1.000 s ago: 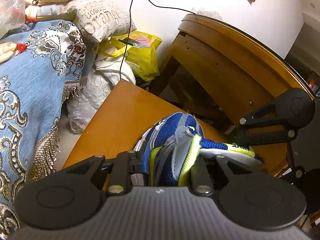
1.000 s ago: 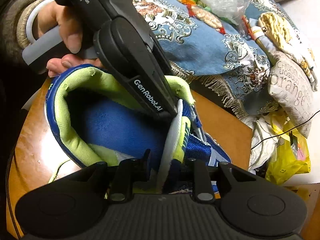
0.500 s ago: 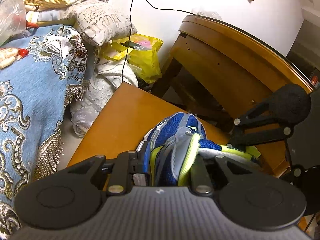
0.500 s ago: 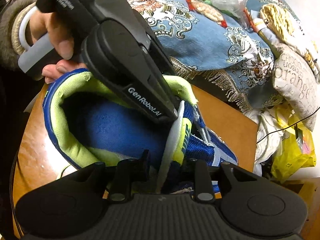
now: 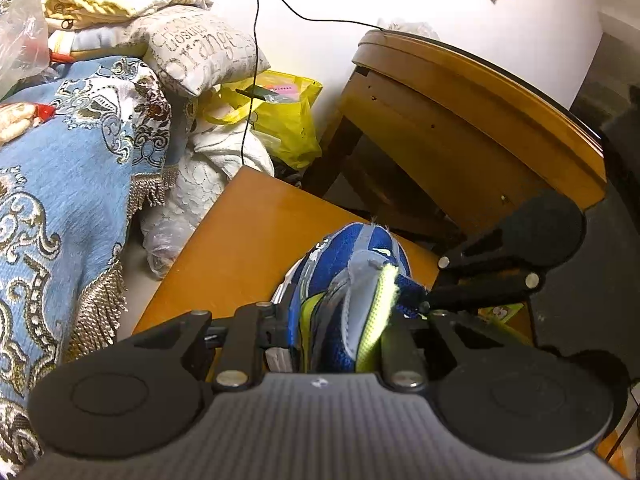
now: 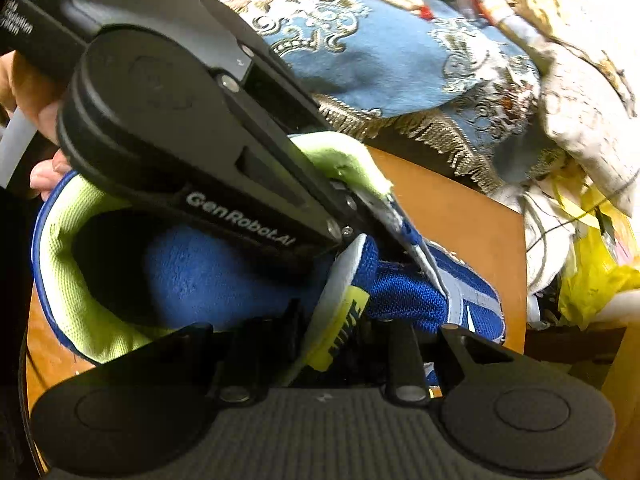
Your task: Lace up shoes with both hands
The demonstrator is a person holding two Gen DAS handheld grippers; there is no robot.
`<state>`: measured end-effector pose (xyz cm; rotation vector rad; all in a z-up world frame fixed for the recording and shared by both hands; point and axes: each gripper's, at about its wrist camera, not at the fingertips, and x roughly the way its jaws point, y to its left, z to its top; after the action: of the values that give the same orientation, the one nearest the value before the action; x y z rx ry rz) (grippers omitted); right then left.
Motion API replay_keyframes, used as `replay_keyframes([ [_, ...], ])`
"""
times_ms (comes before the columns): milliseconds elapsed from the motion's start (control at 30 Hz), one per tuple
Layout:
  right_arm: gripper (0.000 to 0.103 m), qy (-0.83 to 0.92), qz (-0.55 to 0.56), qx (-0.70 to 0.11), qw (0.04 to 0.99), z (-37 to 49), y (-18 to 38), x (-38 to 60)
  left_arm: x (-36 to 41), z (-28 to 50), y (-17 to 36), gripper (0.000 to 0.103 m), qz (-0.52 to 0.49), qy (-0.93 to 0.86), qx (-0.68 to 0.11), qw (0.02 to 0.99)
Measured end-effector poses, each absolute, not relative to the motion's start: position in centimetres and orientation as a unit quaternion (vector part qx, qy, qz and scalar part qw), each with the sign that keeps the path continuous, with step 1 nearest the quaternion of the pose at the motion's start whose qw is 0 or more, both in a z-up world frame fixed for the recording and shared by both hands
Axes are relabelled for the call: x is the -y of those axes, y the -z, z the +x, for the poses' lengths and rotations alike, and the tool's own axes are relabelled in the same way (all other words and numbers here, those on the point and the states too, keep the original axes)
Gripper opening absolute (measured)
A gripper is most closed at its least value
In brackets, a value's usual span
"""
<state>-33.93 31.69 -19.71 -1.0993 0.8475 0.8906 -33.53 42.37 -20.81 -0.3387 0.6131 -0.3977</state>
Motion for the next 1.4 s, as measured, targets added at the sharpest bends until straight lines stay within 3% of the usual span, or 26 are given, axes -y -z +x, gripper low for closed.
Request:
replay_keyframes([
  [567,0.027,-0.362,-0.467,-0.376,0.714,-34.7,20.2,-31.6,-41.9,-34.1,20.6,0.022,-0.145,0.184,-0.297,0.926],
  [967,0.03,-0.363,-0.325,-0.347,0.801,-36.5,15.8,-28.0,-42.4,-34.3,20.4,0.022,-0.148,0.184,-0.308,0.922],
  [1033,0.027,-0.368,-0.284,-0.343,0.816,-36.7,14.9,-27.0,-42.4,-34.3,20.5,0.022,-0.149,0.185,-0.308,0.921],
  [1100,0.011,-0.37,-0.251,-0.345,0.825,-36.6,14.4,-26.4,-42.3,-34.2,20.4,0.022,-0.148,0.184,-0.306,0.922],
  [1200,0.004,-0.371,-0.225,-0.348,0.831,-36.6,14.2,-26.3,-42.2,-34.3,20.5,0.022,-0.149,0.184,-0.305,0.923],
  [1400,0.0,-0.37,-0.256,-0.373,0.811,-36.8,17.1,-28.2,-42.4,-34.5,20.5,0.022,-0.152,0.189,-0.304,0.921],
])
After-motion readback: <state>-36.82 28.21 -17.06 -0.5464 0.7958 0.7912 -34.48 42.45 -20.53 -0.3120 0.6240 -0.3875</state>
